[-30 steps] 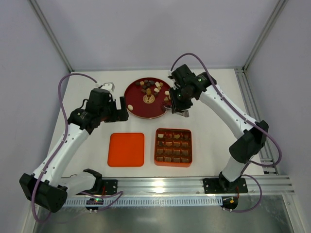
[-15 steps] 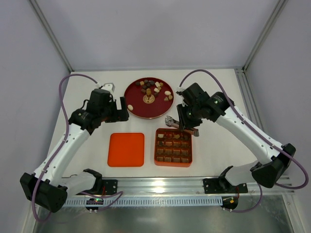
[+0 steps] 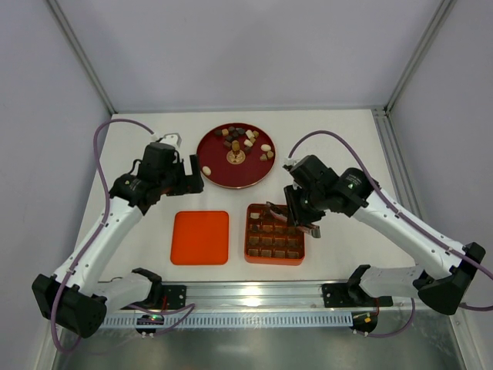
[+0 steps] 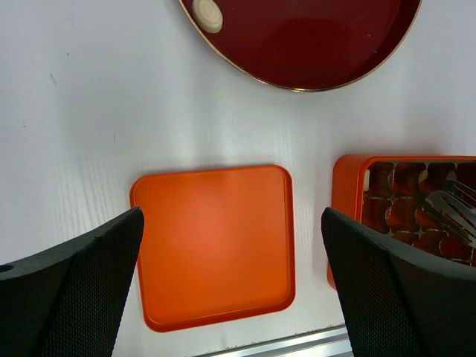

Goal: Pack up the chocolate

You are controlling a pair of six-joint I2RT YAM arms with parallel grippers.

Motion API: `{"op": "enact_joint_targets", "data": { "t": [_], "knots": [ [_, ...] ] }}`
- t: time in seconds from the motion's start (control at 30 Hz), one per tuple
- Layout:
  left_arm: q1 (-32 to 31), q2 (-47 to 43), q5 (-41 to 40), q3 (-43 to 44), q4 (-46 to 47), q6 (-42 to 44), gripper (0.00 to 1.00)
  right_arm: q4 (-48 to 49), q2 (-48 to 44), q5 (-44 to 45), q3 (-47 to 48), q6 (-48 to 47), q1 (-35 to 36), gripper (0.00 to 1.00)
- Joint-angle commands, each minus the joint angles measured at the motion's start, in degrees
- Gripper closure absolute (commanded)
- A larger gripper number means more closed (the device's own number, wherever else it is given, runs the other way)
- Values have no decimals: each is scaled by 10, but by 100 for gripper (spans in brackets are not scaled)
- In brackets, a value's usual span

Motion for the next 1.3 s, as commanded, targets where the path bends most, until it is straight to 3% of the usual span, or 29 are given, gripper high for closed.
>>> {"op": "enact_joint_targets", "data": {
  "t": [0.0,1.27],
  "knots": [
    [-1,-13,-12,-6,7,2,0,25,-26,9,-18,25,13,68],
    [-1,-14,-12,-7,8,0,0,45,-55,9,-77,54,41,63]
  ]
}}
